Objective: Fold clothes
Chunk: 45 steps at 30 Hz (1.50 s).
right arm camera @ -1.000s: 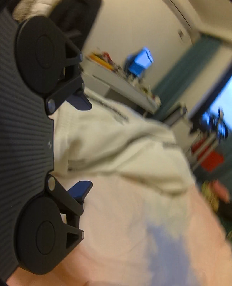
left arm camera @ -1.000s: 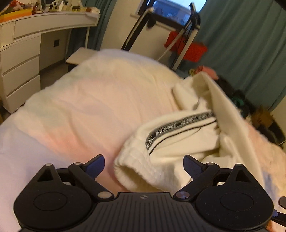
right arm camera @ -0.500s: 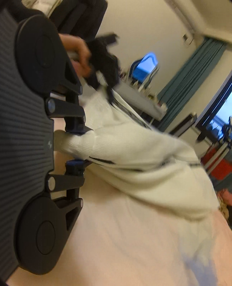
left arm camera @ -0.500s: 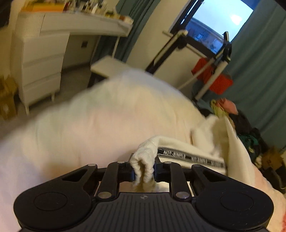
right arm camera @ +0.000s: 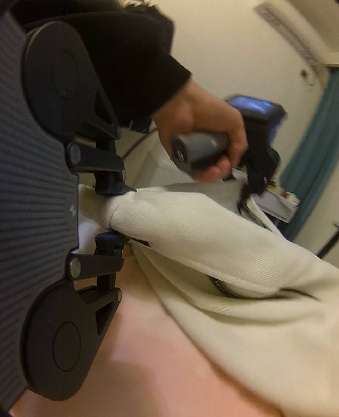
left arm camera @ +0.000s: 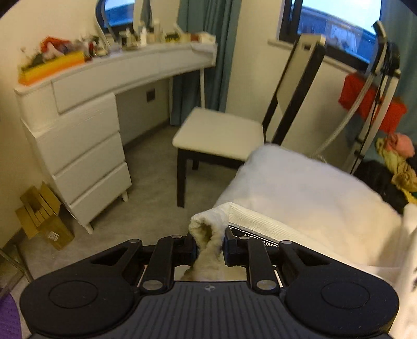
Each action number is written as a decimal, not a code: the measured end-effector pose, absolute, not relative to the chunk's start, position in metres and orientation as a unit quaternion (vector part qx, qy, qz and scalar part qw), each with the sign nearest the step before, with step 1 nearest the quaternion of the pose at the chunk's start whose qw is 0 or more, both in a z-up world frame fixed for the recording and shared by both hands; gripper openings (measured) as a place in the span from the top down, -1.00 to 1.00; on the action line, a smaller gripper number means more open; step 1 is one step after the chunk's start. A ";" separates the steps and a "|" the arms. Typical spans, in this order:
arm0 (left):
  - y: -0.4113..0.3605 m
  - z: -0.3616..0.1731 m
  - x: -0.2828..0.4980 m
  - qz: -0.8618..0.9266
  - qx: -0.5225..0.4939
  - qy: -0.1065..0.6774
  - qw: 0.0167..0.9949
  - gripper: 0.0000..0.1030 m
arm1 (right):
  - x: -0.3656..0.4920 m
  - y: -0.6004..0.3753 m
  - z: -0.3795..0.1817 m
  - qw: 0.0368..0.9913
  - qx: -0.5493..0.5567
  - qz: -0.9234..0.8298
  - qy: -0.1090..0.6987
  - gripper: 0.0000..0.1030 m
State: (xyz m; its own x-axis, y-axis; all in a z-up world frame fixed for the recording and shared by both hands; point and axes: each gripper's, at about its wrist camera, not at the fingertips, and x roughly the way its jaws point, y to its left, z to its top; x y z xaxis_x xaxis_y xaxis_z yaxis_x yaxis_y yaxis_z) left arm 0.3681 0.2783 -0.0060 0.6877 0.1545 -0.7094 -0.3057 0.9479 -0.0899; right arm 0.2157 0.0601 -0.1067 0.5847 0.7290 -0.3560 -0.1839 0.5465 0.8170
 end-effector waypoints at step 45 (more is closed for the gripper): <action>0.065 -0.038 0.274 0.039 -0.040 0.291 0.955 -0.73 | 0.089 -0.261 -0.062 0.929 0.259 0.040 0.260 -0.78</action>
